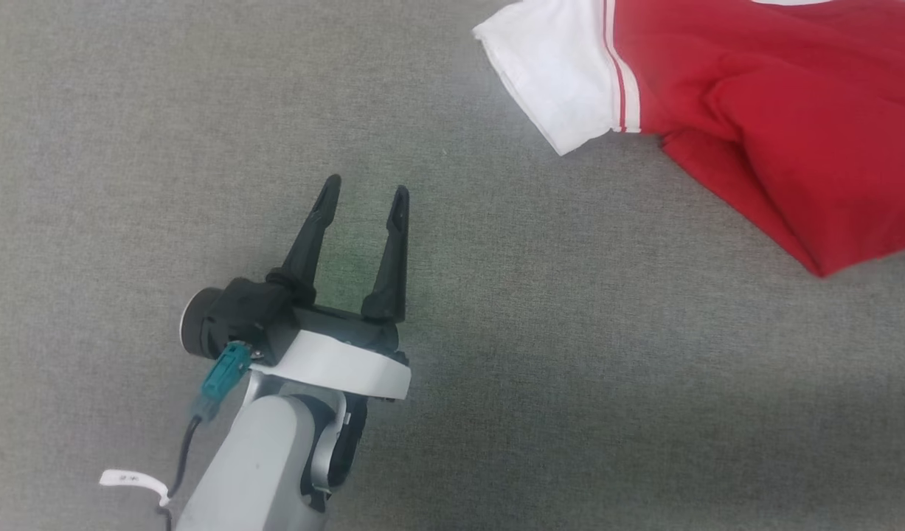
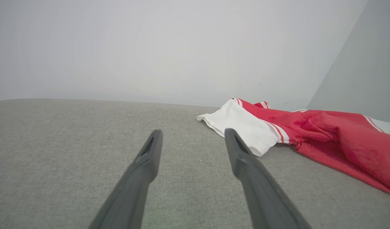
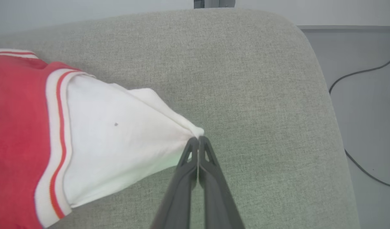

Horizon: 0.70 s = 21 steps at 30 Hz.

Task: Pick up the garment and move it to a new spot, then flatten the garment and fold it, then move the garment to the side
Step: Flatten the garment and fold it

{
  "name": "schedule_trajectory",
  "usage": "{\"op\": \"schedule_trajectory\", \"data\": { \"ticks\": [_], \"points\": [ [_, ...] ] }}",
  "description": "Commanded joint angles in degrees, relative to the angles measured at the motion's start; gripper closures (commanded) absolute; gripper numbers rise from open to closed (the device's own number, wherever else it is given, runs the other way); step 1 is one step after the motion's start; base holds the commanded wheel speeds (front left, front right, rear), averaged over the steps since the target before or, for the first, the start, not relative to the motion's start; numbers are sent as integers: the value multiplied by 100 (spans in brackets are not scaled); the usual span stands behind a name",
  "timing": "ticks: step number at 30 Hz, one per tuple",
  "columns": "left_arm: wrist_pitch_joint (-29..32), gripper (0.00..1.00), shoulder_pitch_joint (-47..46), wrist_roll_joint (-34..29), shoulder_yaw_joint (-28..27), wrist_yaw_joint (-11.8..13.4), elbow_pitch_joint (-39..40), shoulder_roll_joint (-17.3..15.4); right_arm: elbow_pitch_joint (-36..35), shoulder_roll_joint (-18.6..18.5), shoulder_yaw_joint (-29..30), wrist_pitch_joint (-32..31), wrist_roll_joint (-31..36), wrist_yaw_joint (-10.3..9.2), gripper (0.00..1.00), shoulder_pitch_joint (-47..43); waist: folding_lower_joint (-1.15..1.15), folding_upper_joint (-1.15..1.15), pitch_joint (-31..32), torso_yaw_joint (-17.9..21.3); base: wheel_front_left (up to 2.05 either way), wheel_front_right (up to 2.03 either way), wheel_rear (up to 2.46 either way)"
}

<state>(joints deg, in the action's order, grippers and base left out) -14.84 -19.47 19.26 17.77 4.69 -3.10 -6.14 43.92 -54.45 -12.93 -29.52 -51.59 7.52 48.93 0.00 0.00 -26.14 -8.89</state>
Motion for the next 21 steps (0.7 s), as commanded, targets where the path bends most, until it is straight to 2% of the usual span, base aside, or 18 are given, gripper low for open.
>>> {"op": "schedule_trajectory", "data": {
  "ticks": [1,11,15,16,17,21],
  "points": [
    [15,0,-88,-65,4,-26,-13,-20,61,49,-2,127,71,-6,100,-43,0,0,14,16,0,0,0],
    [267,0,-247,-71,221,-158,-135,-103,1082,297,75,1054,651,-7,100,165,0,0,110,82,0,0,0],
    [387,0,-379,-95,412,-318,-218,-119,1457,486,98,1322,768,-7,100,289,0,0,159,135,0,0,0],
    [414,0,-419,-122,471,-362,-264,-142,1522,548,123,1431,763,-7,54,329,0,0,181,157,0,0,0],
    [465,0,-475,-151,526,-420,-313,-181,1549,630,139,1559,745,-7,0,354,0,0,208,187,0,0,0],
    [745,0,-876,-275,699,-689,-429,-369,1484,804,124,2221,776,-7,0,334,0,0,362,340,0,0,0]
  ]
}}
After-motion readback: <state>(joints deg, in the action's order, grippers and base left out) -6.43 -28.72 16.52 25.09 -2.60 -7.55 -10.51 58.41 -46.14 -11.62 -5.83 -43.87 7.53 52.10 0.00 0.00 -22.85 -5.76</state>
